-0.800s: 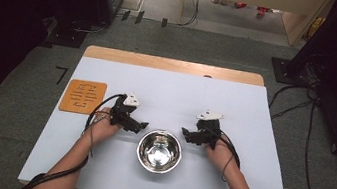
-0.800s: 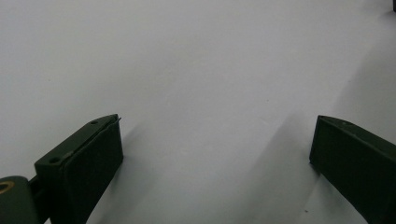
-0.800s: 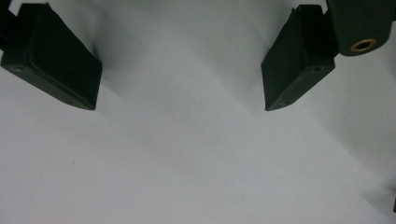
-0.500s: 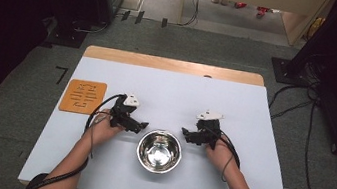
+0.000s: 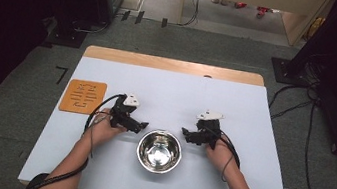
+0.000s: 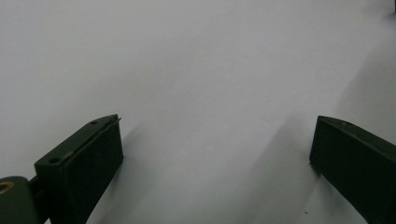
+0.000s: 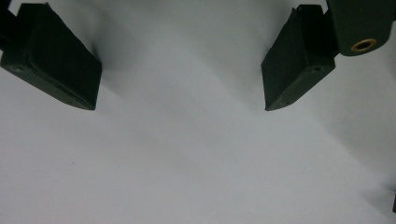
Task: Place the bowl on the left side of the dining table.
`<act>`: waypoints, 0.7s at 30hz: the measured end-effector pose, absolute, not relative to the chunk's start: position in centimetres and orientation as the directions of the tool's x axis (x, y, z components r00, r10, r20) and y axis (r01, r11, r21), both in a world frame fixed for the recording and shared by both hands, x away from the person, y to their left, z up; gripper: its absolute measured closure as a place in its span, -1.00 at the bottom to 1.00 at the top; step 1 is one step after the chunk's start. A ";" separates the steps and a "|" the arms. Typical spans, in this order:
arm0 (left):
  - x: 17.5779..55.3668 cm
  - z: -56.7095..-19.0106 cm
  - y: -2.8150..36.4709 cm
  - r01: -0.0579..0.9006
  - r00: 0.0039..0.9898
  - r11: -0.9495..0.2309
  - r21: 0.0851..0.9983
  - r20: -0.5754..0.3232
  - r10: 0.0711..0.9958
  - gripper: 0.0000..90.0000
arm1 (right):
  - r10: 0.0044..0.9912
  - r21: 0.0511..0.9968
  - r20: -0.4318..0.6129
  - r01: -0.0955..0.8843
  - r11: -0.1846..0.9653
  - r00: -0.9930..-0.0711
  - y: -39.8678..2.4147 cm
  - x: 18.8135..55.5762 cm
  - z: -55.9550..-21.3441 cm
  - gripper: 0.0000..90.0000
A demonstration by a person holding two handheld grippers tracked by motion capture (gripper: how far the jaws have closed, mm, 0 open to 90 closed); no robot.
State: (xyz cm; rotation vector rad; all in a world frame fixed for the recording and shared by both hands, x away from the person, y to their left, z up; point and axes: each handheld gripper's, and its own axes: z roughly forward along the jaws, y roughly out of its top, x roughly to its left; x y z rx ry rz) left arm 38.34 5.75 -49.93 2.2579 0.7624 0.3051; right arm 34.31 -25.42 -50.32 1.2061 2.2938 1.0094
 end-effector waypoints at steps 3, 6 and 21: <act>38.4 -49.9 5.8 0.434 0.797 -0.562 0.704 -0.008 0.604 -0.94 | 0.821 0.733 0.012 0.564 0.381 -0.570 -25.4 34.3 -50.3 -0.74; 38.4 -49.9 5.8 0.434 0.796 -0.559 0.706 -0.010 0.606 -0.91 | 0.820 0.732 0.014 0.565 0.381 -0.572 -25.4 34.3 -50.3 -0.74; 38.4 -49.6 5.7 0.457 0.778 -0.556 0.694 -0.008 0.629 -0.80 | 0.819 0.733 0.012 0.562 0.382 -0.573 -25.4 34.3 -50.3 -0.74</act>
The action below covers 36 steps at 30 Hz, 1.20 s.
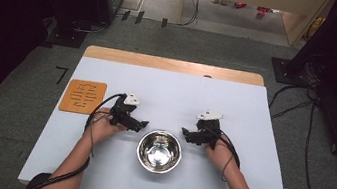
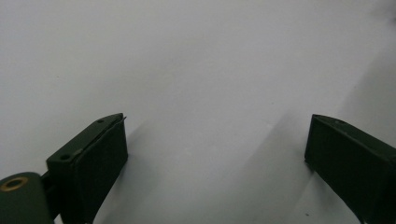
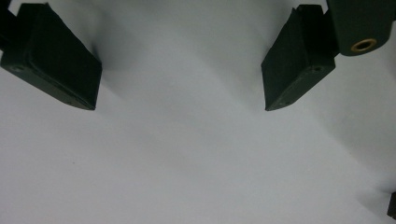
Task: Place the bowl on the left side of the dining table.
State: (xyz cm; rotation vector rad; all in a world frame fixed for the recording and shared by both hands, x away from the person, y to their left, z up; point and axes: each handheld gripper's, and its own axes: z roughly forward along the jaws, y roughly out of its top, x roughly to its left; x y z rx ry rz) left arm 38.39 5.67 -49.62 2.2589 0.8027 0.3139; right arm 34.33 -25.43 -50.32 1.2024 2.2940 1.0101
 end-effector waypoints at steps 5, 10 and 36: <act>38.7 -49.3 5.9 0.487 0.760 -0.536 0.690 -0.032 0.649 -0.65 | 0.819 0.733 0.013 0.563 0.382 -0.573 -25.4 34.3 -50.3 -0.74; 38.9 -49.0 5.8 0.492 0.763 -0.557 0.669 -0.023 0.646 -0.61 | 0.820 0.733 0.013 0.563 0.382 -0.573 -25.4 34.3 -50.3 -0.74; 39.0 -47.7 5.7 0.582 0.756 -0.558 0.592 -0.139 0.640 -0.28 | 0.820 0.733 0.014 0.564 0.381 -0.572 -25.4 34.3 -50.3 -0.74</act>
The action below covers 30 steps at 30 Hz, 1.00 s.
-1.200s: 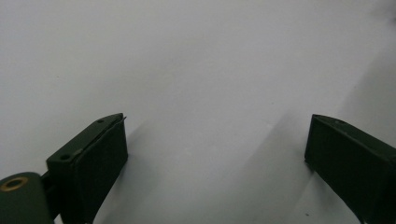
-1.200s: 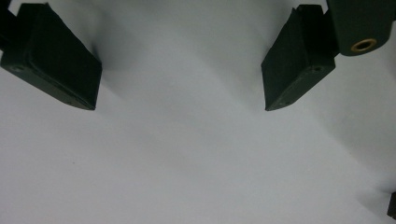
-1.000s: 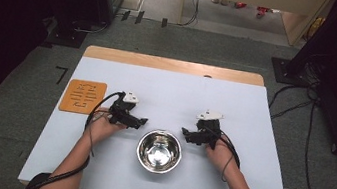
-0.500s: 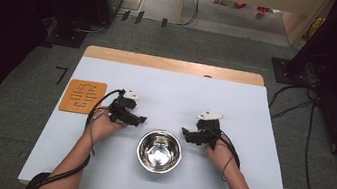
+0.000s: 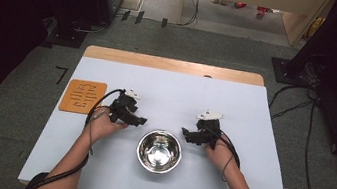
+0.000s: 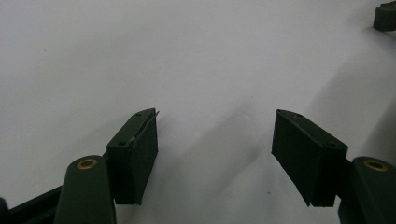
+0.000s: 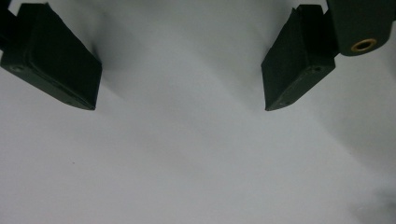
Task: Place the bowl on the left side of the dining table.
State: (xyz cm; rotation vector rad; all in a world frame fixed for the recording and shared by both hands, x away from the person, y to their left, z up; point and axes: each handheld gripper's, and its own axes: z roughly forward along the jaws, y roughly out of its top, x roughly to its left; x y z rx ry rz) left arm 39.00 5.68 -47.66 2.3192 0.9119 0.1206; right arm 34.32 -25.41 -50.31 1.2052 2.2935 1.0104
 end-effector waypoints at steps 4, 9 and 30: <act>38.9 -47.5 5.7 0.577 0.763 -0.565 0.590 -0.142 0.631 -0.29 | 0.820 0.733 0.014 0.564 0.381 -0.572 -25.4 34.3 -50.3 -0.74; 38.8 -47.2 5.8 0.570 0.773 -0.562 0.599 -0.159 0.614 -0.31 | 0.820 0.733 0.013 0.563 0.381 -0.572 -25.4 34.3 -50.3 -0.74; 37.9 -45.9 5.6 0.544 0.796 -0.565 0.620 -0.170 0.580 -0.24 | 0.819 0.734 0.011 0.561 0.383 -0.573 -25.4 34.3 -50.3 -0.74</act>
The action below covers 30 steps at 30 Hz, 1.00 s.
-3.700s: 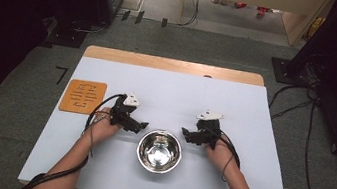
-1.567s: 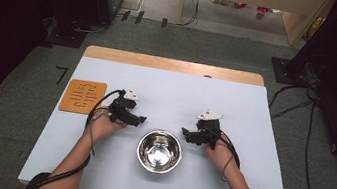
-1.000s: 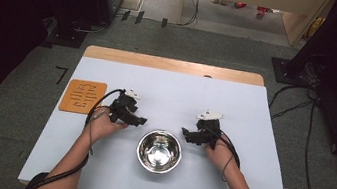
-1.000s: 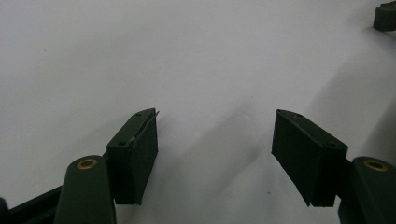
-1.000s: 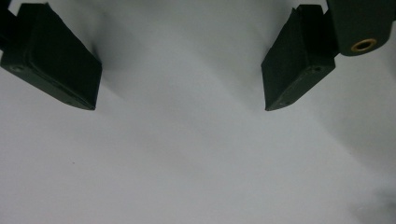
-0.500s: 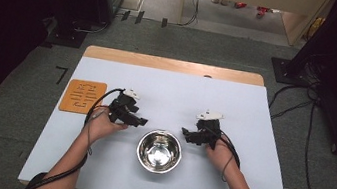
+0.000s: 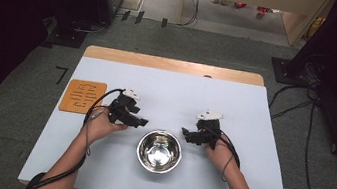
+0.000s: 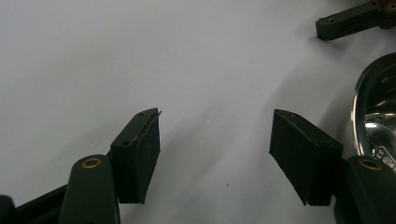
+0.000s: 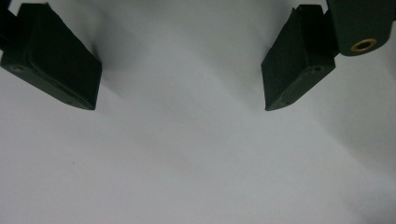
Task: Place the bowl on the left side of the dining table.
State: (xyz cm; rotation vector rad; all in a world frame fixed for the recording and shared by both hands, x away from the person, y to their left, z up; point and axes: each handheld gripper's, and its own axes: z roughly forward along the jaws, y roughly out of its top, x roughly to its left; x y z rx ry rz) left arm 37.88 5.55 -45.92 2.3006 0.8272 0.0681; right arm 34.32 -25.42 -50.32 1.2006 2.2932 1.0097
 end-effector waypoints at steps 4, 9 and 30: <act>37.6 -45.7 5.3 0.531 0.808 -0.575 0.622 -0.169 0.564 -0.23 | 0.819 0.734 0.010 0.561 0.383 -0.574 -25.4 34.3 -50.3 -0.74; 37.4 -45.4 5.2 0.529 0.812 -0.570 0.628 -0.180 0.555 -0.22 | 0.819 0.734 0.010 0.560 0.384 -0.574 -25.4 34.3 -50.3 -0.74; 36.6 -44.6 4.6 0.519 0.823 -0.565 0.642 -0.196 0.533 -0.15 | 0.819 0.733 0.010 0.561 0.384 -0.574 -25.4 34.3 -50.3 -0.74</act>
